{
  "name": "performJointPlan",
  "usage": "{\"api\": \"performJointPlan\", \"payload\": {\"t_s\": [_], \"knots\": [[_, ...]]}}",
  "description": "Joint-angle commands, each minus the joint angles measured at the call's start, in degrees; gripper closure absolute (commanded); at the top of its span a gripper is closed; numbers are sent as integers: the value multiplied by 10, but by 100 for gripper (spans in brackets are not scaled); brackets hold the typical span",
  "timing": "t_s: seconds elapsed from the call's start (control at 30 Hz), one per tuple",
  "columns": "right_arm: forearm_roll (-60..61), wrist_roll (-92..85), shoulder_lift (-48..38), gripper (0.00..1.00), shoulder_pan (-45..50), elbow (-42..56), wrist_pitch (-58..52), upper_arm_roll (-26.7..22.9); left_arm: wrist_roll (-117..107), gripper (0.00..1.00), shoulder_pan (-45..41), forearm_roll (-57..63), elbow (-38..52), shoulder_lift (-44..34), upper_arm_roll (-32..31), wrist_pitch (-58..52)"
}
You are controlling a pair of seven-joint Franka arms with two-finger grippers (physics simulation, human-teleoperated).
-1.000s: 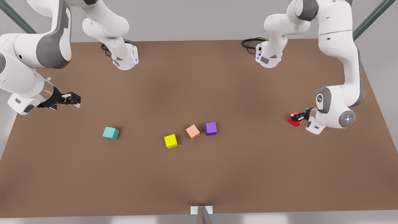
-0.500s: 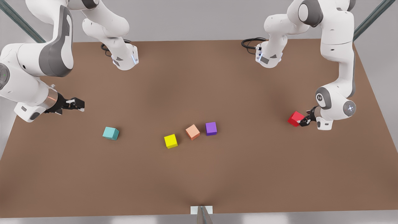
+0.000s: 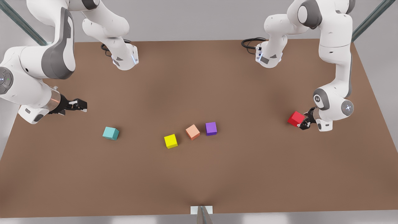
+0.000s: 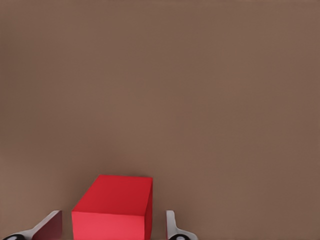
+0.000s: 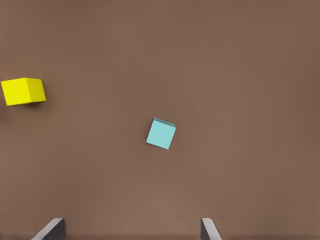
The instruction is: Pick up red wooden cube and pass to hand red wooden cube and place in blue wooden cube
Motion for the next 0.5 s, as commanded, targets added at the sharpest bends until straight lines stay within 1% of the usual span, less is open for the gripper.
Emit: {"api": "performJointPlan", "payload": {"t_s": [0.0,0.13,0.2,0.47], "knots": [[0,1,-1,0,1,0,0,0,-38,0,0,0,-2,4,0,14],[0,1,0,0,1,0,-1,0,-38,0,-8,-3,-17,4,0,15],[0,-1,1,0,1,0,-1,0,-24,0,-11,-33,-25,14,-1,37],[0,-2,0,0,2,0,-2,0,-16,0,-13,-35,-26,35,-2,52]]}}
